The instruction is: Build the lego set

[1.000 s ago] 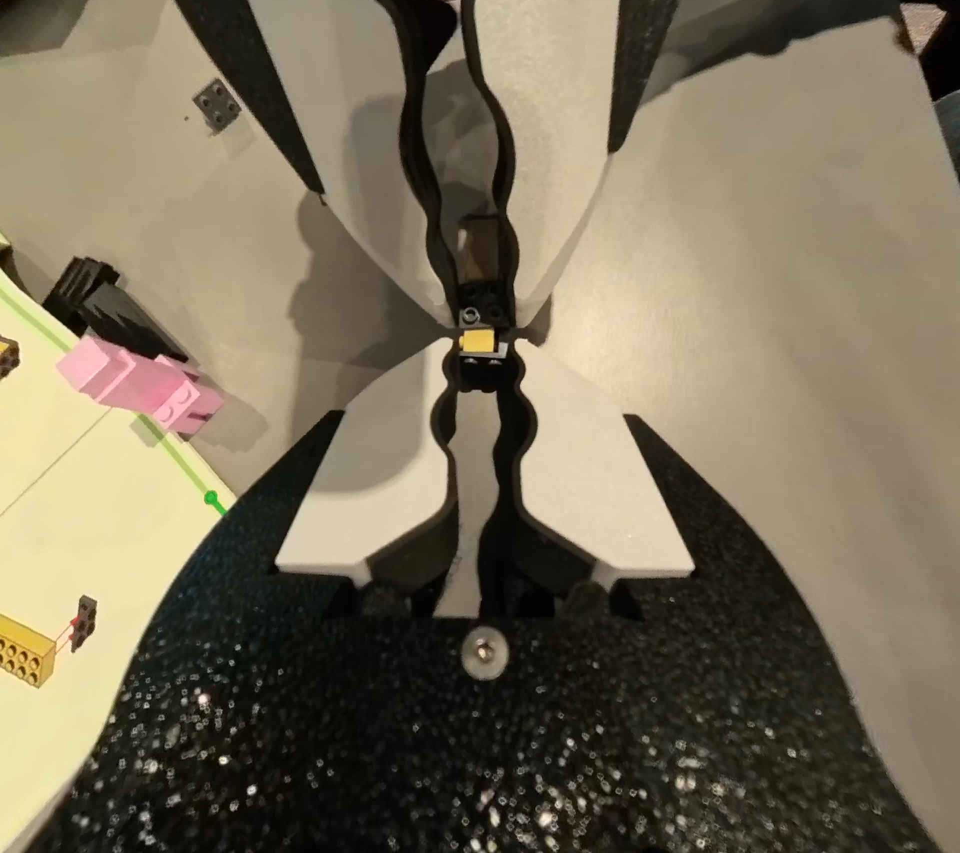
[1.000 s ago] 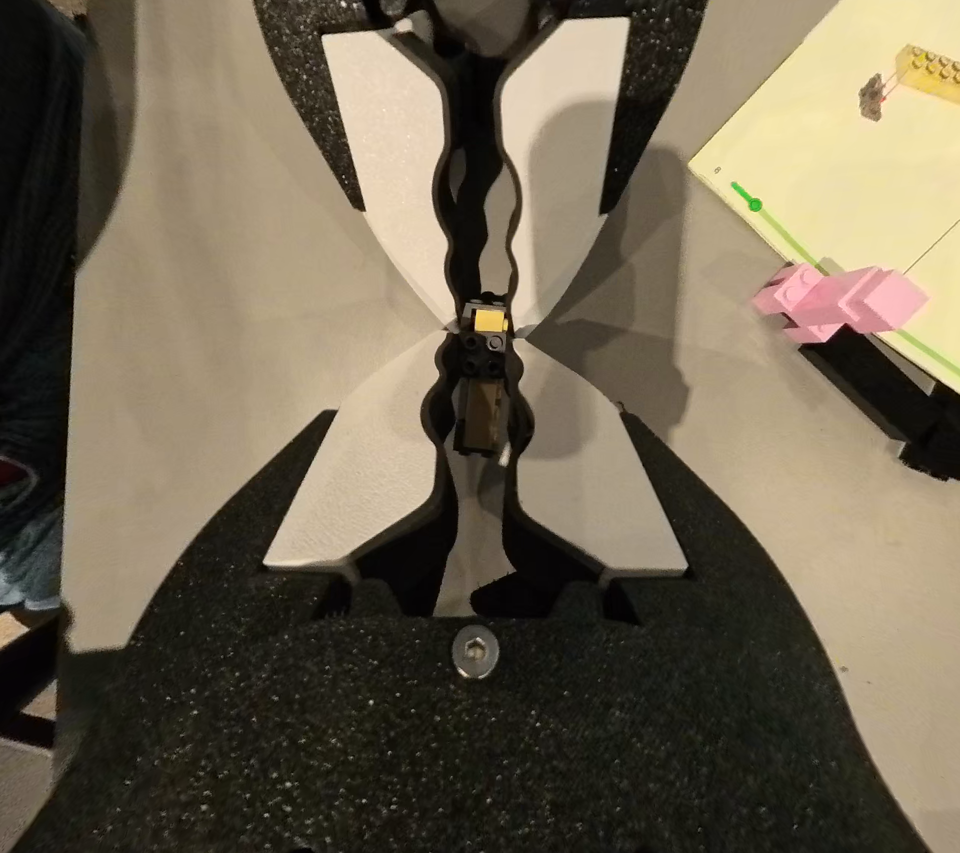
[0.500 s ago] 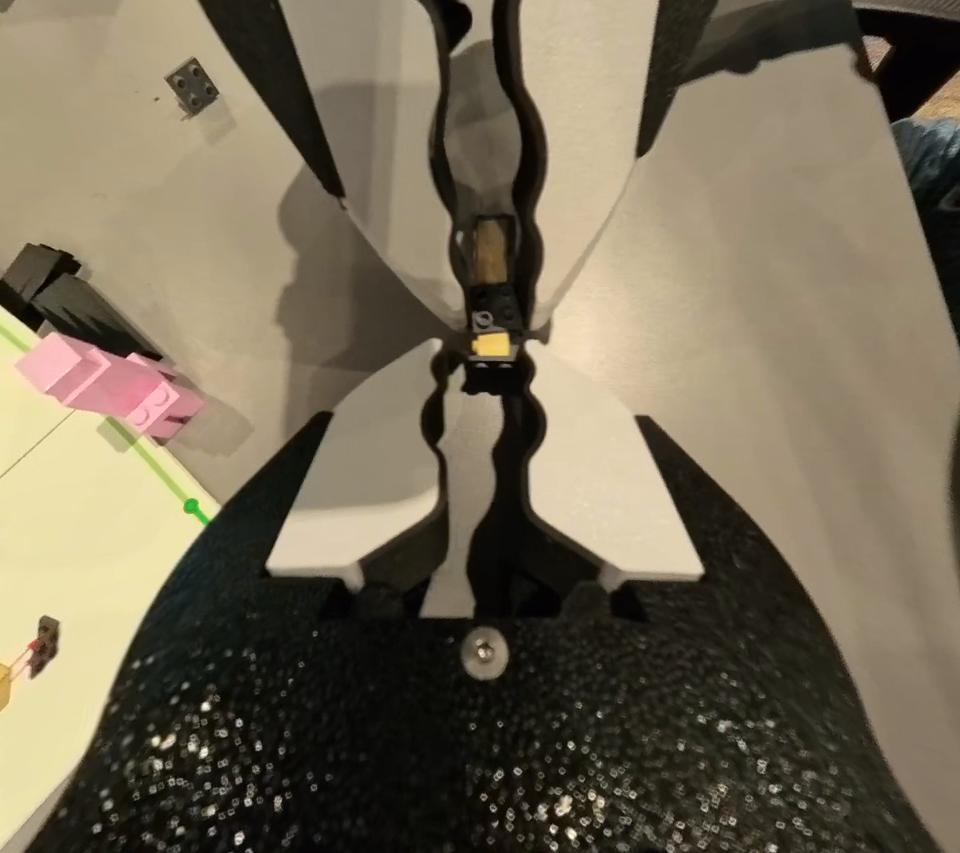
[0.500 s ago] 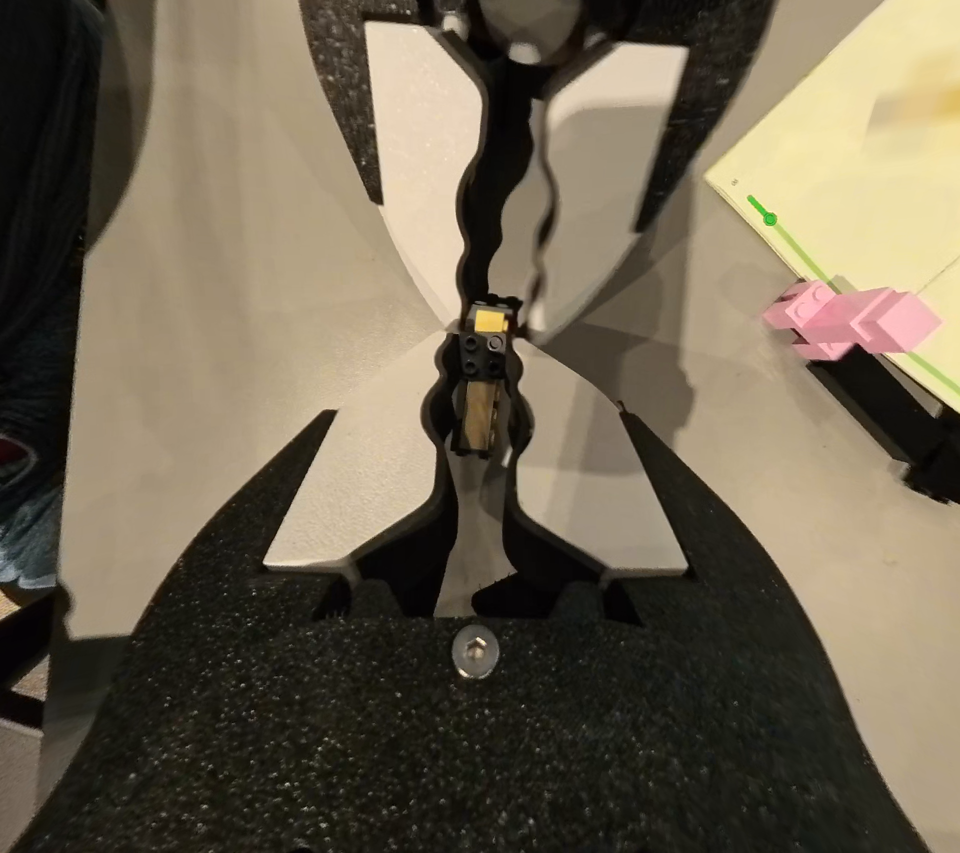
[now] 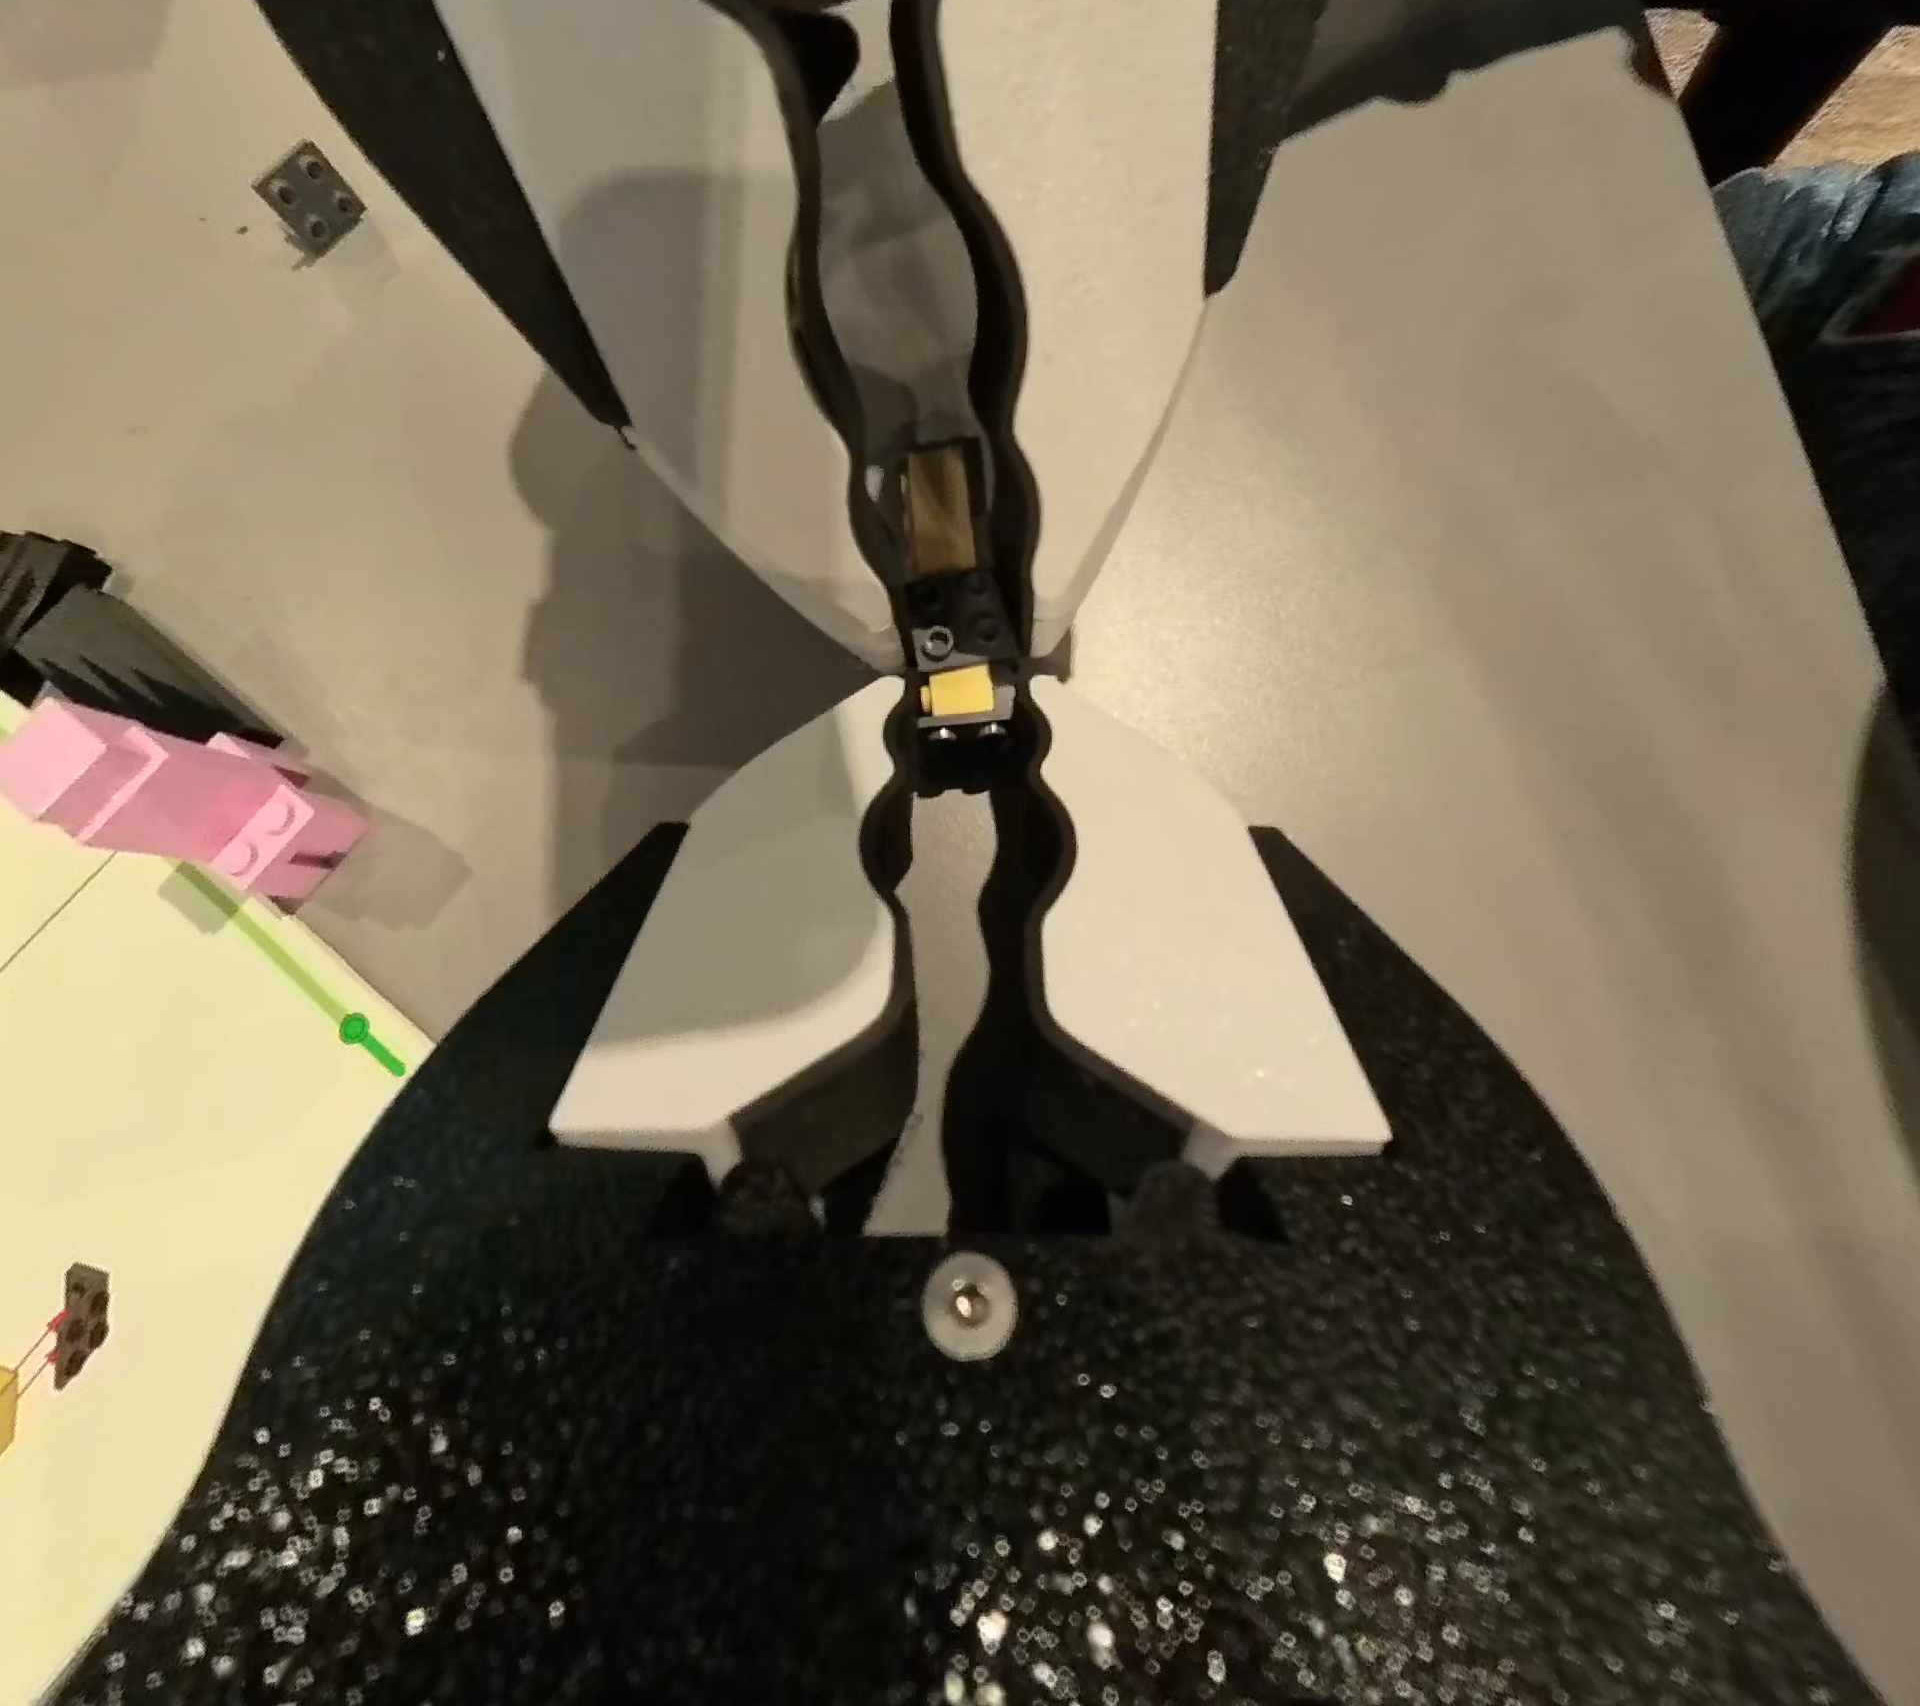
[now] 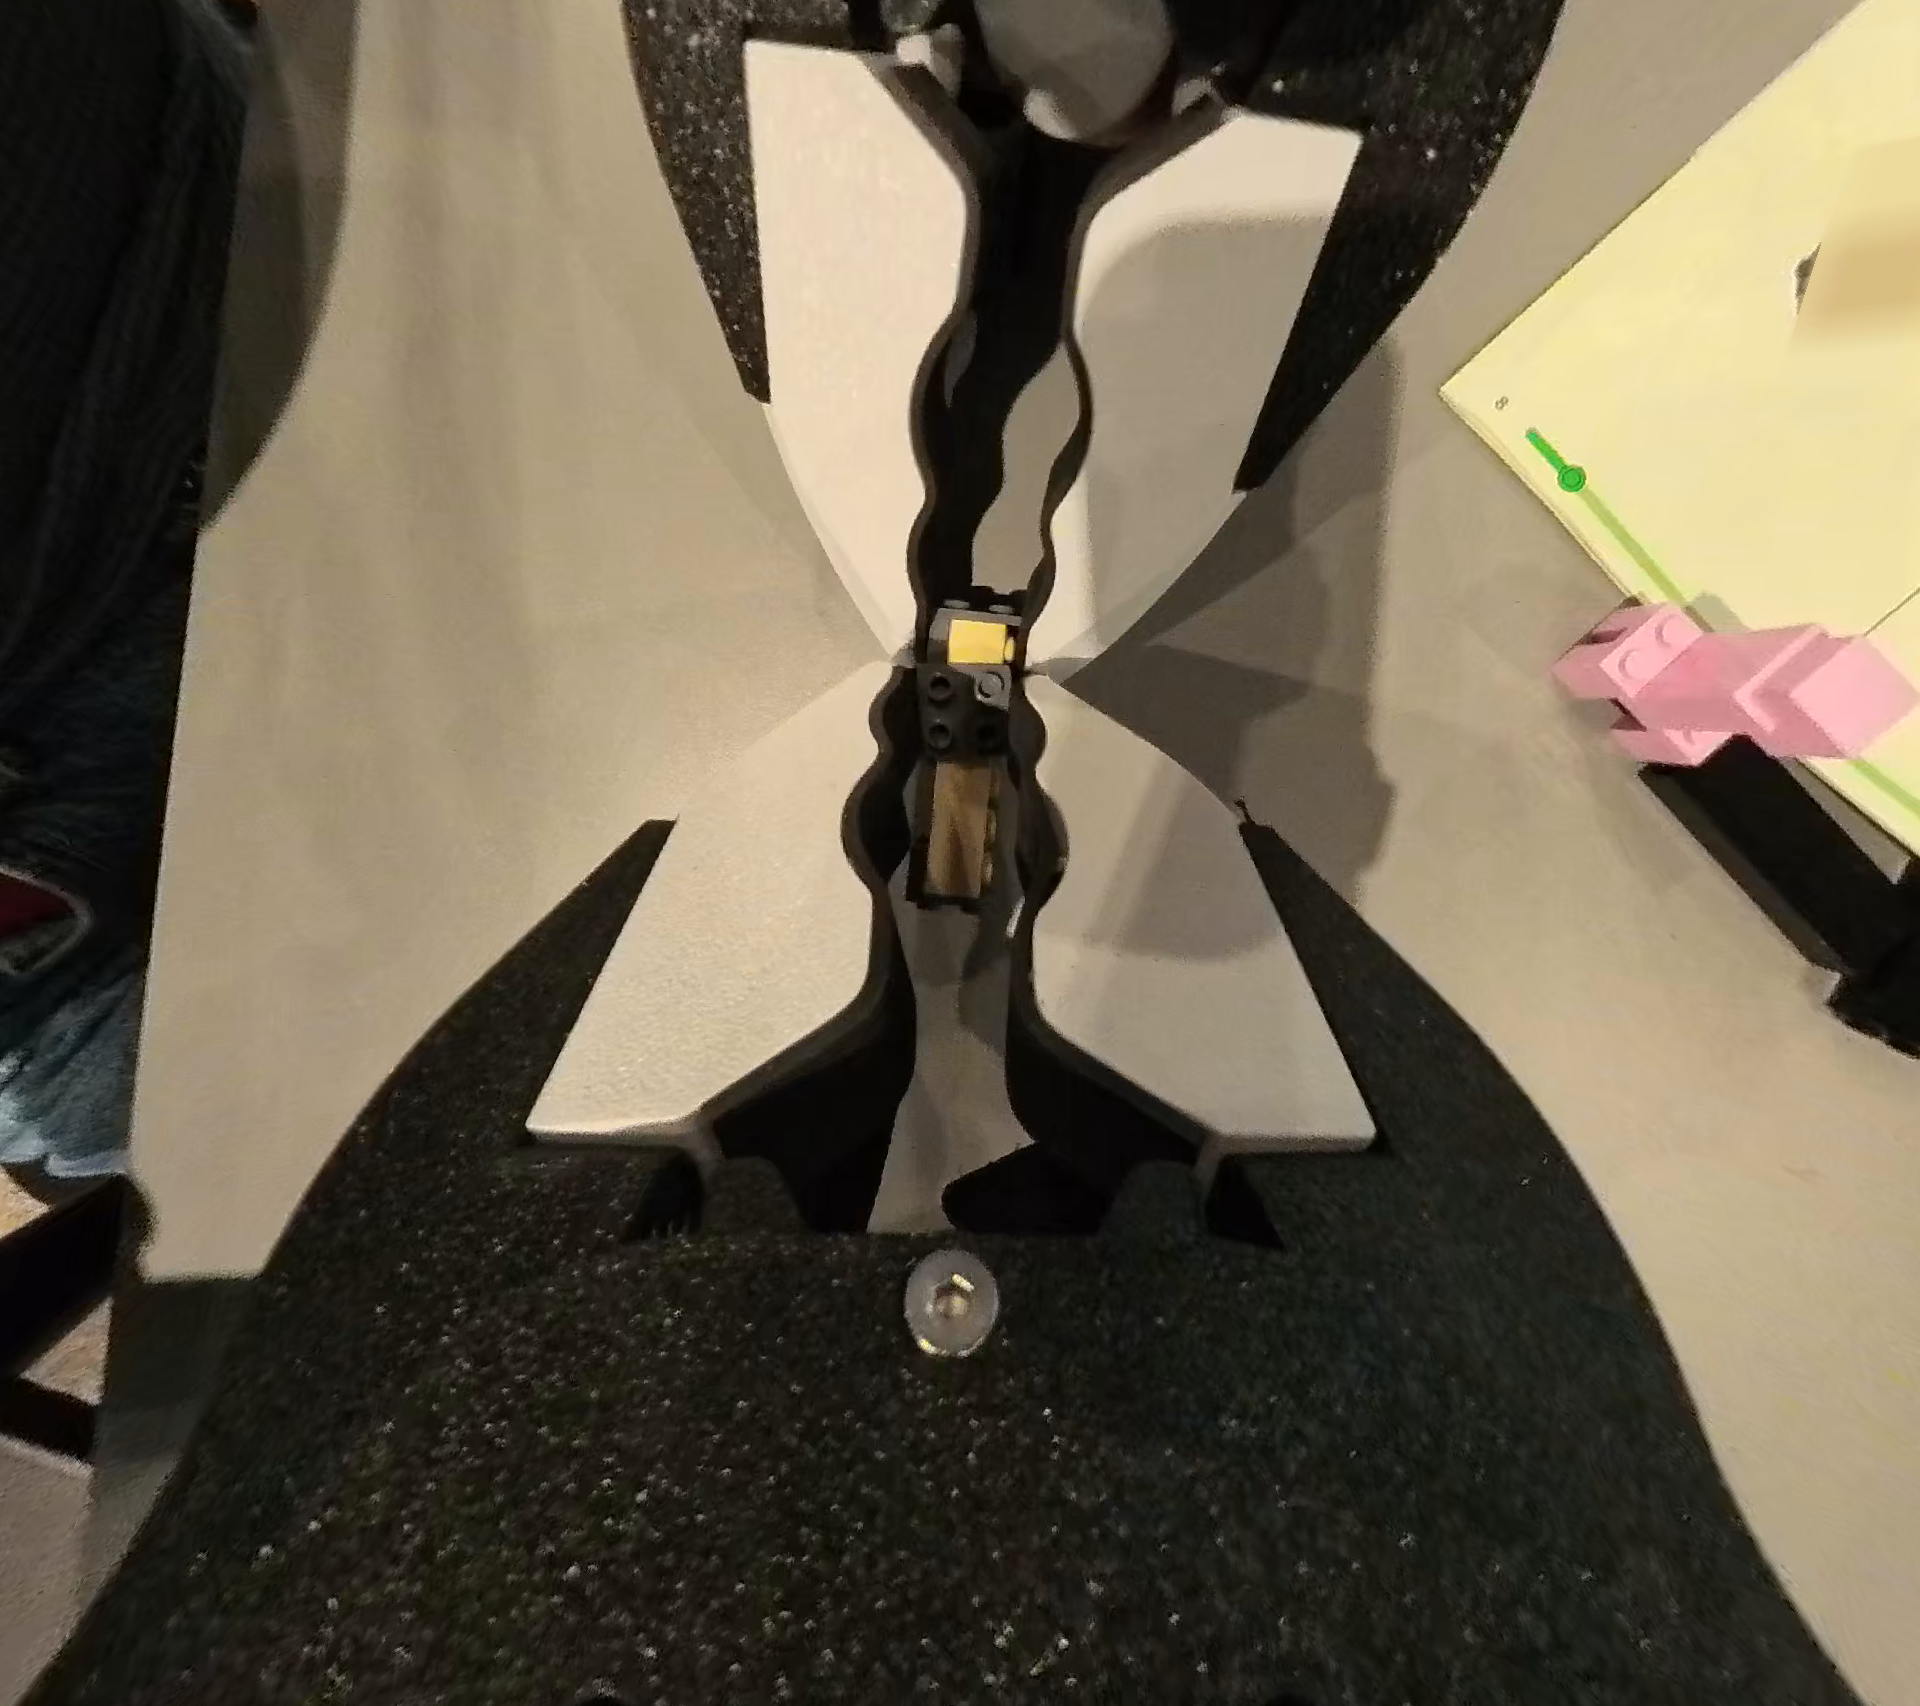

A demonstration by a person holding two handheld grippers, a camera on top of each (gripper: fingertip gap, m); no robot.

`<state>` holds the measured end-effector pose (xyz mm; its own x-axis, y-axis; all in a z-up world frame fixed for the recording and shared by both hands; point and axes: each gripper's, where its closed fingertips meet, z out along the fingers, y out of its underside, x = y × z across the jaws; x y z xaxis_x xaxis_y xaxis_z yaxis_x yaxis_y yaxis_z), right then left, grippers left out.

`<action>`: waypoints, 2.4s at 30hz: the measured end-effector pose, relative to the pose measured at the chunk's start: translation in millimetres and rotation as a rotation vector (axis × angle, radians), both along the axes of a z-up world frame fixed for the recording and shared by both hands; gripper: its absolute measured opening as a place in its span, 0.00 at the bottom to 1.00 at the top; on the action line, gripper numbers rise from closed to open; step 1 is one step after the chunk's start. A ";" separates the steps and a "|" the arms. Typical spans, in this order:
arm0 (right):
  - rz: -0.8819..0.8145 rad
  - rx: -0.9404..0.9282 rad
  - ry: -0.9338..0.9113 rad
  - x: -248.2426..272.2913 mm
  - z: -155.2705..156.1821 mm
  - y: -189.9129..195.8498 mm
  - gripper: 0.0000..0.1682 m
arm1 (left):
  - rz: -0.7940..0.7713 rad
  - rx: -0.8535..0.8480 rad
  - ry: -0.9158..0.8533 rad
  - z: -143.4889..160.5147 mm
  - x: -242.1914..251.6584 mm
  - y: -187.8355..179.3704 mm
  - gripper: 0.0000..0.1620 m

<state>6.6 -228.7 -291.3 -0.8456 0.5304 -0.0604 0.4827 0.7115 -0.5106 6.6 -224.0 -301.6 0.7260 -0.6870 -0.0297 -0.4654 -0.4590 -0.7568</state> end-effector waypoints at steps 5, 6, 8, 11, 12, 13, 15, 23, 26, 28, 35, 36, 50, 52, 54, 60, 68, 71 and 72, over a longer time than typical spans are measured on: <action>-0.036 0.004 -0.014 0.2 -0.2 0.3 0.09 | 0.000 0.020 0.020 0.2 -0.2 -0.1 0.10; -0.042 0.007 -0.013 0.2 -0.1 0.5 0.09 | 0.001 0.021 0.021 0.2 -0.2 0.0 0.10; -0.060 0.013 -0.014 0.0 0.0 0.4 0.10 | 0.001 0.018 0.018 0.2 -0.1 -0.1 0.10; -0.051 0.026 -0.003 0.6 0.0 0.5 0.10 | -0.001 0.015 0.010 0.4 0.8 0.3 0.10; -0.043 0.027 0.000 0.6 0.0 0.5 0.10 | -0.001 0.018 0.011 0.6 0.9 0.4 0.10; -0.031 0.026 0.004 0.8 0.0 0.4 0.10 | -0.002 0.021 0.013 0.6 1.1 0.4 0.10; -0.003 0.023 0.013 1.5 0.1 -0.4 0.10 | -0.011 0.030 0.021 0.8 1.8 -0.1 0.11; 0.025 0.028 0.013 2.5 0.2 0.4 0.09 | -0.003 0.019 0.012 0.7 1.9 1.2 0.10; 0.015 0.006 0.000 3.6 0.1 -1.2 0.09 | -0.005 0.013 0.004 0.8 2.6 0.9 0.15; 0.014 0.000 0.000 4.5 0.2 -3.9 0.09 | -0.002 0.008 -0.001 0.8 1.8 1.1 0.20; -0.045 0.043 0.052 1.3 0.8 -0.2 0.11 | -0.006 0.006 0.001 0.4 3.0 -0.7 0.11; -0.052 0.053 0.054 1.7 0.6 0.8 0.12 | -0.005 0.009 0.004 0.4 2.9 -0.6 0.11; -0.079 0.085 0.103 2.8 2.4 1.2 0.10 | 0.007 0.003 -0.001 0.3 2.9 -0.4 0.11; -0.090 0.082 0.096 2.8 2.6 1.3 0.10 | 0.009 0.002 -0.001 0.1 2.9 -0.3 0.11; -0.108 0.076 0.083 3.1 1.9 1.8 0.10 | 0.014 -0.001 -0.003 0.1 3.0 -0.1 0.11; -0.154 0.055 0.075 3.2 1.4 2.7 0.10 | 0.022 -0.006 -0.008 0.0 3.1 0.1 0.11; -0.159 0.091 0.136 2.9 5.6 4.8 0.17 | 0.022 -0.007 -0.009 0.0 3.1 0.2 0.11; -0.150 0.097 0.152 1.6 7.7 3.4 0.17 | 0.023 -0.007 -0.009 0.0 3.4 0.2 0.11; -0.150 0.104 0.156 0.8 7.4 3.6 0.17 | 0.023 -0.007 -0.009 0.0 3.5 0.2 0.11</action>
<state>7.4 -225.2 -284.0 -0.7519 0.6470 0.1265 0.5078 0.6908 -0.5147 10.1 -223.7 -301.6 0.7417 -0.6705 -0.0187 -0.4480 -0.4745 -0.7578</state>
